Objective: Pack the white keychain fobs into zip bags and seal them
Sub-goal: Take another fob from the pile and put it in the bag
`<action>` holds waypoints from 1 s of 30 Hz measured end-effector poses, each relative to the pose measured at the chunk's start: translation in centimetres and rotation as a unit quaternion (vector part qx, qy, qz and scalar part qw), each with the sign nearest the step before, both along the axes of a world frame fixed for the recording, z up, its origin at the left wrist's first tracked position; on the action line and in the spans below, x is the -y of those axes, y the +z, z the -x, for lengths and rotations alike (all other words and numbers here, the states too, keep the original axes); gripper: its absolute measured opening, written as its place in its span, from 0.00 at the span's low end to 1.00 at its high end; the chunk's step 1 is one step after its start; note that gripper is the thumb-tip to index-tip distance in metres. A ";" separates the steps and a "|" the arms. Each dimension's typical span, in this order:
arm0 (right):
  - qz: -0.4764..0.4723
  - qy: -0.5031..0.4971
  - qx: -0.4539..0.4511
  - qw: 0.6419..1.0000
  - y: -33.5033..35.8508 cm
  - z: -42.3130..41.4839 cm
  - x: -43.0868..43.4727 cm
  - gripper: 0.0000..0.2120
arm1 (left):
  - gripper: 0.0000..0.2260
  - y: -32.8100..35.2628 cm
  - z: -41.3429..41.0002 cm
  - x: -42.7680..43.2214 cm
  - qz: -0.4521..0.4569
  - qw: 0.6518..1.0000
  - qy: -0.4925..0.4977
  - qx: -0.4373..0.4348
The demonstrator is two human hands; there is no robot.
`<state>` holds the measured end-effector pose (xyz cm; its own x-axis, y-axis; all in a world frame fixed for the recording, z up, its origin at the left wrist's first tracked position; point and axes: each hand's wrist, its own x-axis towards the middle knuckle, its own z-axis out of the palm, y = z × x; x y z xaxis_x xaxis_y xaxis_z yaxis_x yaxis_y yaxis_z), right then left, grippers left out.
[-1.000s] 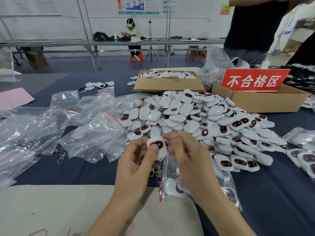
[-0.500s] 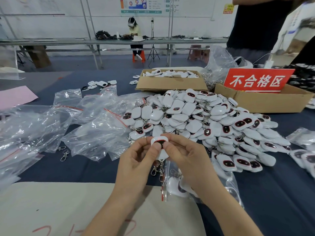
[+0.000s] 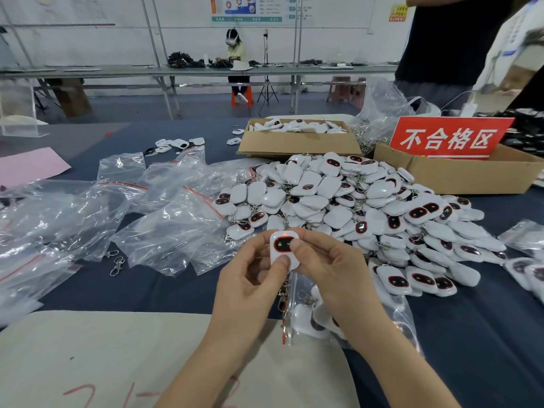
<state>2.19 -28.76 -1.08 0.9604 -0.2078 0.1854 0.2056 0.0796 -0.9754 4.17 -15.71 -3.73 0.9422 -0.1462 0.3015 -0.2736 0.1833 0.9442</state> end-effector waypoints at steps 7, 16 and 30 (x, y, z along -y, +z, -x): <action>-0.009 -0.009 -0.003 1.000 -0.5 -0.3 0.0 0.13 | 0.14 -0.4 -0.3 0.1 -0.011 1.000 0.014 -0.005; -0.004 -0.006 0.001 1.000 -0.8 -0.3 0.1 0.10 | 0.12 -0.4 -0.5 0.0 -0.005 1.000 0.015 -0.001; 0.043 0.040 0.035 0.998 -1.4 -0.4 -0.4 0.15 | 0.13 -0.6 -1.3 -1.4 -0.217 0.909 0.216 0.284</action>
